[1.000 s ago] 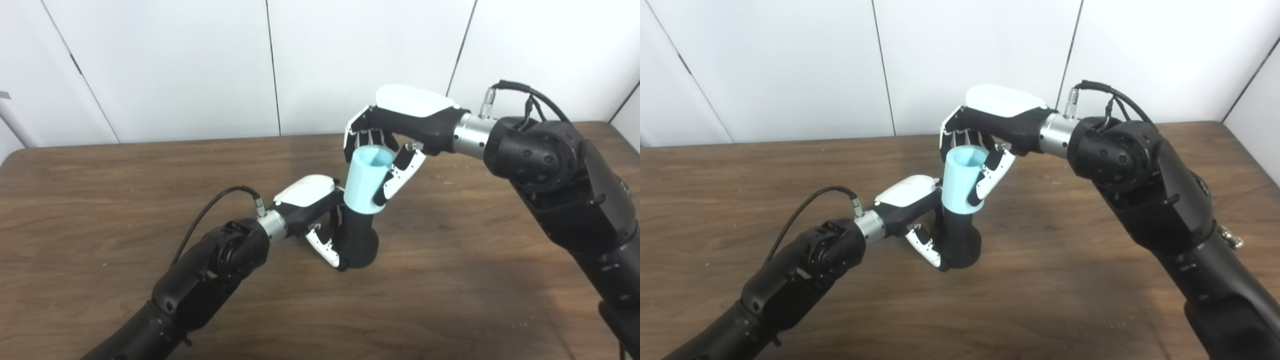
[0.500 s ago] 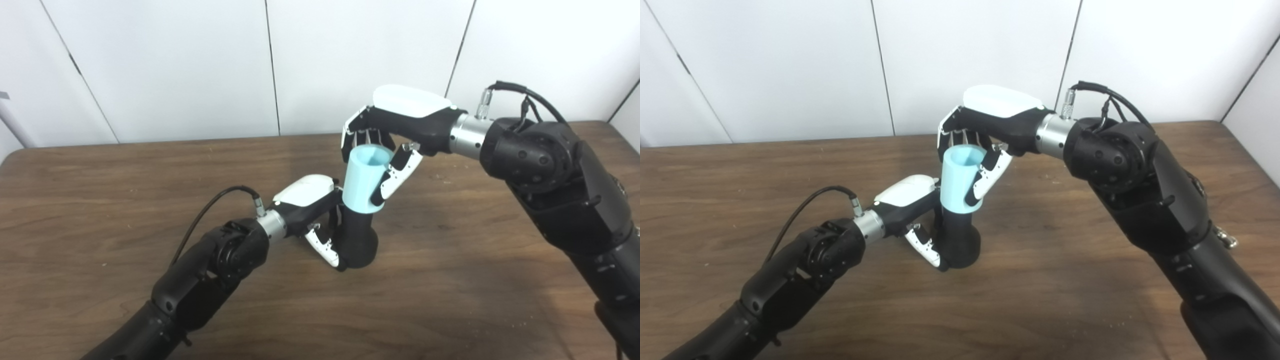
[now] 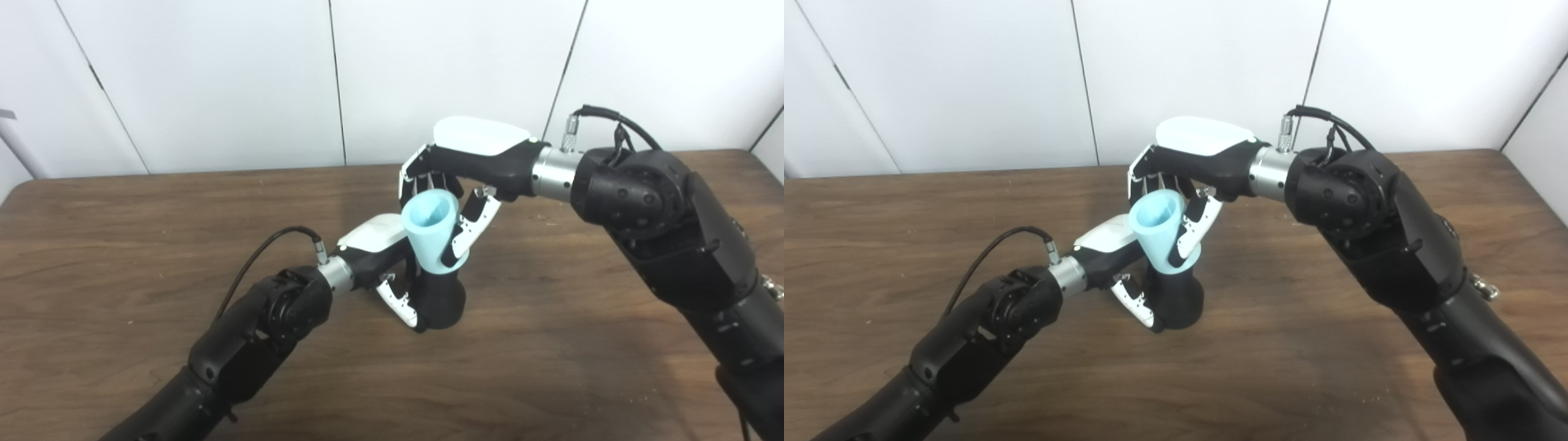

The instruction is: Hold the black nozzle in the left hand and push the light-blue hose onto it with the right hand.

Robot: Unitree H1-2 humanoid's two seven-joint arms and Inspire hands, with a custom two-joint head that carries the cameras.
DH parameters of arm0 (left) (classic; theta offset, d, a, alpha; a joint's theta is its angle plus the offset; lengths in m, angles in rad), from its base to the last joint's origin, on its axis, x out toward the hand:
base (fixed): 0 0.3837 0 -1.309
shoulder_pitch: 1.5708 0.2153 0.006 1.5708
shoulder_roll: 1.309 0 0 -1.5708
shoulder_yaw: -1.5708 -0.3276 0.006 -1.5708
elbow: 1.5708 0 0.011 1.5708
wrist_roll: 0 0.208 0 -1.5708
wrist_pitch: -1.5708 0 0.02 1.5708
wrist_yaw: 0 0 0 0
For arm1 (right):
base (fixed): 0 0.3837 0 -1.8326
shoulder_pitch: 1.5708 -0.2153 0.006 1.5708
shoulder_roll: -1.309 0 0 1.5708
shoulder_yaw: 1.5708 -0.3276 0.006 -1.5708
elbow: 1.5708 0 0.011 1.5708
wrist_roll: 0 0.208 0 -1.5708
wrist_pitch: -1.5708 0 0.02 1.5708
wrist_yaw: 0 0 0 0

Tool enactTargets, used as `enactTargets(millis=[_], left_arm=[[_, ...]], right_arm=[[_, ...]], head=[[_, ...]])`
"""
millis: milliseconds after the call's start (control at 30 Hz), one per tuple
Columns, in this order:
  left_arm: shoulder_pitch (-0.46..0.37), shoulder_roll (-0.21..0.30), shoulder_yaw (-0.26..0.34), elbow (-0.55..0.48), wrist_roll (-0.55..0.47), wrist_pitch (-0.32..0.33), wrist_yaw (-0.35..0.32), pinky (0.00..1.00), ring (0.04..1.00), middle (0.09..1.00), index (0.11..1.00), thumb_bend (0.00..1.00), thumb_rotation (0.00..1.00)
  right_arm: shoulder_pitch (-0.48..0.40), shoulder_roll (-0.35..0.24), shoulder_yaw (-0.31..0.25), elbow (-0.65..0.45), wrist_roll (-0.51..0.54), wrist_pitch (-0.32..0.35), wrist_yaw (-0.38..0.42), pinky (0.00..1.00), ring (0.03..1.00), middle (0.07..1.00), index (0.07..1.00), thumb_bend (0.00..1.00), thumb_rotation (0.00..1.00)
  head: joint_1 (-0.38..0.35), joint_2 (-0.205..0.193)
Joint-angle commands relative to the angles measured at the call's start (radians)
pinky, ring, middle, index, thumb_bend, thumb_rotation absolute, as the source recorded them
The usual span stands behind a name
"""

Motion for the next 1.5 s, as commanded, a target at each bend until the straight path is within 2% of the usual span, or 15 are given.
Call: enactTargets(millis=[0,367,500,633,1000,1467], left_arm=[[0.059,0.021,-0.048,0.06,0.036,0.034,-0.109,1.0,0.597,0.487,0.482,0.53,0.0],[0.058,0.031,-0.042,0.051,0.031,0.031,-0.115,1.0,0.6,0.492,0.479,0.53,0.0],[0.06,0.036,-0.041,0.051,0.031,0.026,-0.113,1.0,0.604,0.495,0.477,0.53,0.0],[0.06,0.038,-0.041,0.051,0.032,0.024,-0.113,1.0,0.606,0.497,0.476,0.53,0.0],[0.059,0.045,-0.032,0.046,0.023,0.019,-0.116,1.0,0.606,0.495,0.476,0.53,0.0],[0.057,0.036,-0.027,0.046,0.021,0.023,-0.121,1.0,0.606,0.494,0.477,0.53,0.0]], right_arm=[[-0.046,-0.007,-0.013,-0.03,0.012,-0.02,-0.001,0.32,0.383,0.492,0.525,0.51,0.0],[-0.01,-0.03,-0.007,-0.032,-0.007,-0.032,0.001,0.31,0.366,0.474,0.532,0.51,0.0],[0.0,-0.037,-0.022,-0.028,-0.003,-0.023,0.001,0.28,0.354,0.459,0.535,0.51,0.0],[0.007,-0.04,-0.035,-0.028,0.0,-0.013,-0.004,0.29,0.36,0.465,0.536,0.51,0.0],[0.097,-0.018,-0.087,-0.047,-0.052,-0.015,-0.111,0.34,0.399,0.492,0.508,0.52,0.0],[0.162,0.009,-0.075,-0.032,-0.06,-0.031,-0.178,0.35,0.388,0.488,0.511,0.52,0.0]], head=[[0.001,0.002],[-0.002,0.004],[-0.006,0.004],[-0.008,0.006],[-0.011,0.013],[-0.008,0.022]])
